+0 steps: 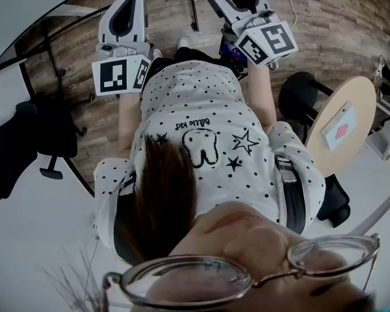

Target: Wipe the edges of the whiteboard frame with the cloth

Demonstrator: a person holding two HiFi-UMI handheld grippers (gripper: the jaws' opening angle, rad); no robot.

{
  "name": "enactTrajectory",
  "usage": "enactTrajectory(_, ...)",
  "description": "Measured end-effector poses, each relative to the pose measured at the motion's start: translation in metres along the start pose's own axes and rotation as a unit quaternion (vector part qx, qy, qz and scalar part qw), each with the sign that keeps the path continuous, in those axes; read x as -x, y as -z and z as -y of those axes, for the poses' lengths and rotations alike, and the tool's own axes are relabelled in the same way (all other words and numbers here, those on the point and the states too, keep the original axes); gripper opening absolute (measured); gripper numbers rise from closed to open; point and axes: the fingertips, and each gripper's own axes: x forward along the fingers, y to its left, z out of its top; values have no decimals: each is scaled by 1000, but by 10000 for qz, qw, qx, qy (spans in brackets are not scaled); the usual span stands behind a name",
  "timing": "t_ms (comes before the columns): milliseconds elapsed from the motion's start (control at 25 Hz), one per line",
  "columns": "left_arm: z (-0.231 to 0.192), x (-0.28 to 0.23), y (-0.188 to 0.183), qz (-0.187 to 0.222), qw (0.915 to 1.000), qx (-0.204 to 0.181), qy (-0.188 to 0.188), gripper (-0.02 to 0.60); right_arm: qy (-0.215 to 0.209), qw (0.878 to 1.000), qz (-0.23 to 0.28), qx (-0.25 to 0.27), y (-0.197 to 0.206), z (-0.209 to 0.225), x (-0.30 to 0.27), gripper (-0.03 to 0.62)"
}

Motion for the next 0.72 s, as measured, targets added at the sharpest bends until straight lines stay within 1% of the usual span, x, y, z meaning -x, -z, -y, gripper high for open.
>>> enactTrajectory(720, 2, -1, -1, 32, 10000, -1, 3, 20, -37, 9999, -73, 85, -3, 0, 0, 238)
